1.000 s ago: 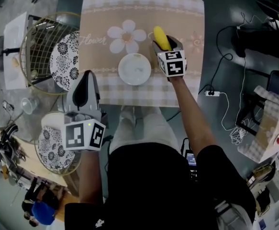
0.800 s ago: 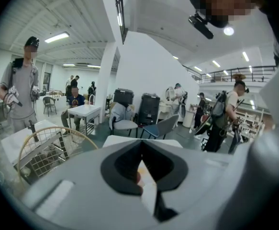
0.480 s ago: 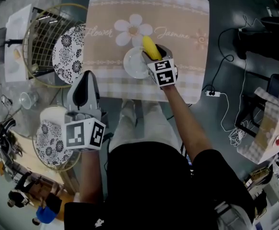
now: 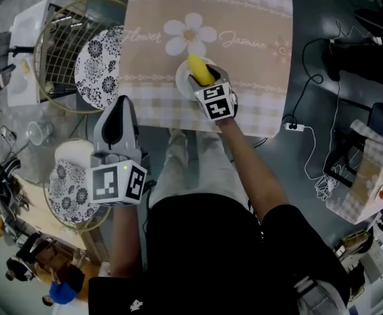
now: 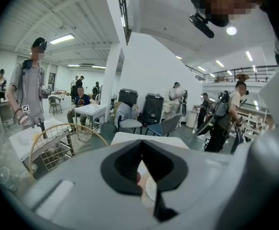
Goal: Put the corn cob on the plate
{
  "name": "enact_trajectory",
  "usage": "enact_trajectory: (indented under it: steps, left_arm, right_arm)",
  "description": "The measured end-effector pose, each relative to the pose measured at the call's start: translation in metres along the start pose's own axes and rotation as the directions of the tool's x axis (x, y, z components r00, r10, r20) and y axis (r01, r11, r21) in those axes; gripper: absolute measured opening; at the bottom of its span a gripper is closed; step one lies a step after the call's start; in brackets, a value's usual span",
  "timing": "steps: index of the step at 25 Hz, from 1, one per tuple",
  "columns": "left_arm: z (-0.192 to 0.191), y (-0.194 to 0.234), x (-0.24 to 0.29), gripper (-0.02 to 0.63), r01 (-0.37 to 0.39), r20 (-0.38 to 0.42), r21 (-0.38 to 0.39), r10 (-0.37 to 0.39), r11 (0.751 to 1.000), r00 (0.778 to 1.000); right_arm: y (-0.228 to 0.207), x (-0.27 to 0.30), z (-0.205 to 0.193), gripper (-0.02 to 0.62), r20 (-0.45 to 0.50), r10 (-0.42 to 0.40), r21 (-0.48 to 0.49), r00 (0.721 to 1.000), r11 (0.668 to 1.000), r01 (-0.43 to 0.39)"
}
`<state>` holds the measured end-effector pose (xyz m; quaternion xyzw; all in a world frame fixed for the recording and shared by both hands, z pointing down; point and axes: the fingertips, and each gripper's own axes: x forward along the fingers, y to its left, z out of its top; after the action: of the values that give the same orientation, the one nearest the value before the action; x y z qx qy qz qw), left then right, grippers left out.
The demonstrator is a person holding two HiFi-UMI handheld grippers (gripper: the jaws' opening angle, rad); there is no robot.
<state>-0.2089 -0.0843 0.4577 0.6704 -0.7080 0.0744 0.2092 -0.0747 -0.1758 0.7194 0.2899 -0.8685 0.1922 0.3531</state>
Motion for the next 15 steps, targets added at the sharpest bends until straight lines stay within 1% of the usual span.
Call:
enact_trajectory:
  steps: [11,15]
  left_arm:
    - [-0.005,0.015,-0.019,0.009,-0.022,0.007,-0.005,0.022,1.000,1.000]
    - [-0.002,0.014,-0.023,0.009,-0.023,0.012,0.030,0.022,0.999,1.000]
  right_arm:
    - [0.013,0.009,-0.014,0.258,-0.040,0.008,-0.035,0.999,0.999,-0.010]
    - [0.016,0.011,-0.017,0.258,-0.055,0.010,-0.052,0.998,0.999,-0.013]
